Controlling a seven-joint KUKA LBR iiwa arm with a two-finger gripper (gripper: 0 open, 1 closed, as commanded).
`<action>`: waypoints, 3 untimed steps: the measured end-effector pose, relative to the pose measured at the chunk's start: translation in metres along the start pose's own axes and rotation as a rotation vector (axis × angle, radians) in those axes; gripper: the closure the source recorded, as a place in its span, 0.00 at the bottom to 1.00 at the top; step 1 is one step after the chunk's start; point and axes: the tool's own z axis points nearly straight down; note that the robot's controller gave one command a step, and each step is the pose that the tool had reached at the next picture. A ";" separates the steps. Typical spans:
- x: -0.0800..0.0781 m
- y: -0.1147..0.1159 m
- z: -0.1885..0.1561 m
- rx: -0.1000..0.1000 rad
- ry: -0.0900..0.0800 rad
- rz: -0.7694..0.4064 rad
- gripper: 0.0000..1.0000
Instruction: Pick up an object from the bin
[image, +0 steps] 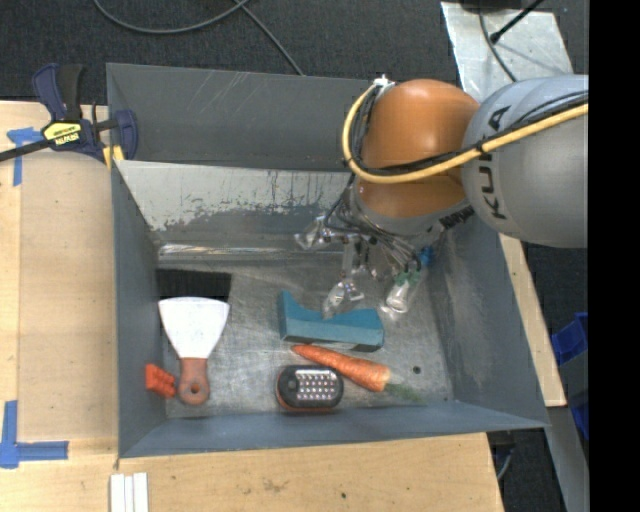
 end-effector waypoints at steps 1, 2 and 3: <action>0.004 0.011 -0.025 0.003 -0.018 -0.131 0.00; -0.010 0.000 0.035 0.002 -0.016 -0.127 0.00; 0.004 0.001 0.055 -0.004 -0.011 -0.259 0.00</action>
Offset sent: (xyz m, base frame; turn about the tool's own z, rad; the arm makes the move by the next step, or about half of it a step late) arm 0.0120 -0.0020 -0.0504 -0.1278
